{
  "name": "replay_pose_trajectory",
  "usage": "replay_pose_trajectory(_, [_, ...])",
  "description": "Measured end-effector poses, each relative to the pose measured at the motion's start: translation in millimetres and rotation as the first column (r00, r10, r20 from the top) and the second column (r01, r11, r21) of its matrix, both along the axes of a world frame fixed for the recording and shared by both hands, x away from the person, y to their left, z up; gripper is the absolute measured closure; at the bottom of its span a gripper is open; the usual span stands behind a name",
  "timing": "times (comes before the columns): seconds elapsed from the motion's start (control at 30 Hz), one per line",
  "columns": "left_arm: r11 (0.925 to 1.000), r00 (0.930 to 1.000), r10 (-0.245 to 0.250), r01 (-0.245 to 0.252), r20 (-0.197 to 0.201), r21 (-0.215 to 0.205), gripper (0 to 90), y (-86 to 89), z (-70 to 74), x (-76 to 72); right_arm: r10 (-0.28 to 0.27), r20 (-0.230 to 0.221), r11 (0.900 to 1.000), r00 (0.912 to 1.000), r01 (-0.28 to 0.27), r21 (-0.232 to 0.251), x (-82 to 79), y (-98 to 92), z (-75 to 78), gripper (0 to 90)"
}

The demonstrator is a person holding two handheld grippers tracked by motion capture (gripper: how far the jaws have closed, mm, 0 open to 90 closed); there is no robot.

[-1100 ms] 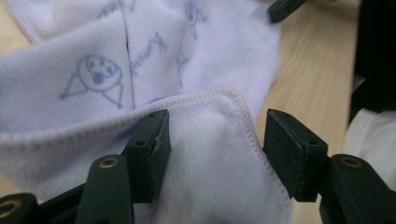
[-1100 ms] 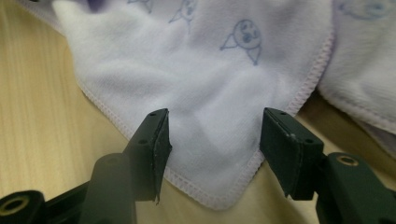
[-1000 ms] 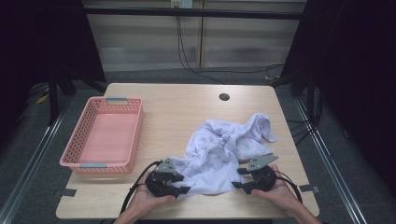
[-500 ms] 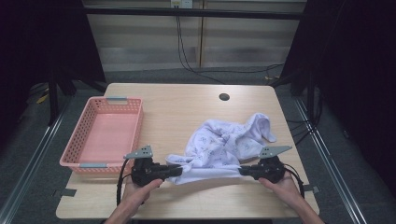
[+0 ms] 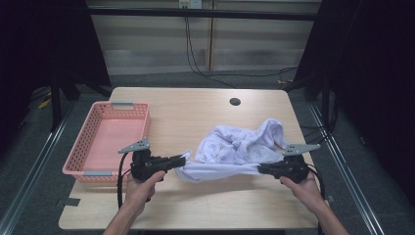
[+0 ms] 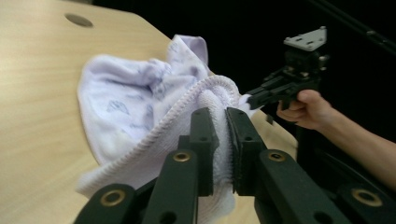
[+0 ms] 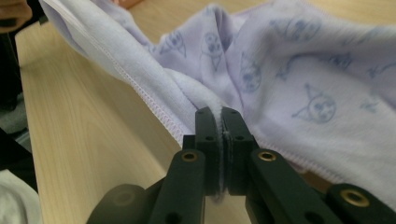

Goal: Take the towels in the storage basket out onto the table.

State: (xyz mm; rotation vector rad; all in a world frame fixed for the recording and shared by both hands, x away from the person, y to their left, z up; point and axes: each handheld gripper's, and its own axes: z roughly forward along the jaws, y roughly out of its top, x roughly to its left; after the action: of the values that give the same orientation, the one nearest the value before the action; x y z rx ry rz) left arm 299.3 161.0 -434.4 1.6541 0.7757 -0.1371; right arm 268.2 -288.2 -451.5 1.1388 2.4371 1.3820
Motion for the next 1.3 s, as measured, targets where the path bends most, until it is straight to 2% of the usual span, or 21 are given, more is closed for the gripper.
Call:
replay_pose_trajectory(0.03, [1.0,1.0,0.001,-0.001,0.004,0.0,83.0,0.4,2.4,2.3,-0.002,0.003,1.0,1.0,0.002,0.008,1.5,-1.4,3.4,87.4])
replay_pose_trajectory(0.1, [0.9978,0.9982,0.045,-0.046,0.04,0.047,83.8,-0.5,9.3,5.9,-0.011,0.022,1.0,0.9997,0.011,0.016,4.0,-4.4,10.3,87.6])
replay_pose_trajectory(0.2, [0.9937,0.9971,0.048,-0.054,0.059,0.098,84.3,-4.8,14.8,9.9,-0.029,0.047,0.999,0.9985,0.027,0.031,10.0,-7.5,20.6,87.7])
replay_pose_trajectory(0.27, [0.9929,0.9975,0.048,-0.053,0.052,0.106,84.4,-4.9,17.7,15.8,-0.043,0.062,0.999,0.9972,0.04,0.034,16.2,-8.6,25.5,87.8])
replay_pose_trajectory(0.33, [0.9921,0.9968,0.067,-0.071,0.042,0.103,84.5,-3.8,22.1,26.6,-0.052,0.065,0.997,0.9966,0.048,0.062,25.2,-9.4,30.5,87.8])
replay_pose_trajectory(0.4, [0.9909,0.9952,0.085,-0.09,0.048,0.1,84.5,-2.6,29.4,34.9,-0.056,0.068,0.991,0.9961,0.047,0.124,35.8,-10.4,39.7,87.8])
replay_pose_trajectory(0.43, [0.993,0.9951,0.082,-0.087,0.055,0.081,84.5,-1.6,35.5,39.2,-0.065,0.081,0.987,0.9946,0.051,0.155,40.3,-11.5,46.9,87.8])
replay_pose_trajectory(0.53, [0.9929,0.9899,0.097,-0.103,0.103,0.059,84.4,-3.1,62.1,47.4,-0.086,0.137,0.988,0.9868,0.066,0.141,52.4,-10.1,75.6,87.8])
replay_pose_trajectory(0.6, [0.9903,0.9815,0.119,-0.128,0.15,0.053,84.5,-4.1,84.9,53.8,-0.1,0.183,0.99,0.978,0.079,0.119,60.3,-7.9,98.0,87.8])
replay_pose_trajectory(0.67, [0.9904,0.9751,0.125,-0.133,0.183,0.035,84.5,-3.4,102.5,58.7,-0.114,0.212,0.986,0.9706,0.084,0.145,68.2,-7.8,119.4,87.8])
replay_pose_trajectory(0.83, [0.9875,0.959,0.148,-0.157,0.242,0.015,84.4,-4.5,143.8,69.1,-0.153,0.274,0.978,0.9495,0.106,0.178,84.0,-7.0,168.1,87.9])
replay_pose_trajectory(0.93, [0.988,0.9531,0.154,-0.153,0.261,-0.024,84.4,-5.3,164.7,73.1,-0.175,0.309,0.974,0.9349,0.119,0.191,91.6,-7.2,197.3,88.0])
replay_pose_trajectory(1.03, [0.9881,0.941,0.154,-0.149,0.301,-0.04,84.4,-5.4,189.7,72.9,-0.193,0.354,0.971,0.9152,0.127,0.202,94.0,-8.0,228.9,88.0])
replay_pose_trajectory(1.07, [0.9874,0.935,0.158,-0.146,0.318,-0.06,84.4,-5.5,200.9,70.5,-0.196,0.372,0.971,0.9073,0.127,0.204,92.9,-8.1,240.2,88.0])
replay_pose_trajectory(1.1, [0.9879,0.933,0.154,-0.14,0.325,-0.067,84.4,-5.4,207.3,68.7,-0.199,0.396,0.97,0.8966,0.123,0.209,90.1,-7.9,254.5,88.0])
replay_pose_trajectory(1.13, [0.9878,0.9271,0.153,-0.135,0.342,-0.078,84.4,-5.7,215.8,64.1,-0.198,0.416,0.971,0.8875,0.119,0.208,87.4,-8.2,263.0,88.0])
replay_pose_trajectory(1.17, [0.9879,0.9175,0.153,-0.133,0.367,-0.08,84.4,-5.3,222.5,58.0,-0.2,0.436,0.969,0.8774,0.111,0.222,82.2,-8.3,273.3,88.1])
replay_pose_trajectory(1.2, [0.9878,0.9143,0.153,-0.132,0.375,-0.083,84.3,-5.1,225.6,51.3,-0.197,0.45,0.968,0.871,0.1,0.23,76.0,-8.4,280.5,88.1])
replay_pose_trajectory(1.23, [0.9899,0.9164,0.14,-0.121,0.375,-0.075,84.3,-5.5,223.9,43.8,-0.19,0.464,0.971,0.8653,0.094,0.22,69.5,-8.1,283.7,88.1])
replay_pose_trajectory(1.27, [0.9898,0.9174,0.142,-0.127,0.372,-0.065,84.3,-6.0,217.6,37.0,-0.179,0.472,0.974,0.8632,0.088,0.209,61.1,-8.0,281.6,88.1])
replay_pose_trajectory(1.3, [0.9908,0.9206,0.135,-0.123,0.366,-0.056,84.1,-6.3,210.5,32.1,-0.169,0.467,0.975,0.868,0.078,0.207,54.9,-8.8,274.9,88.1])
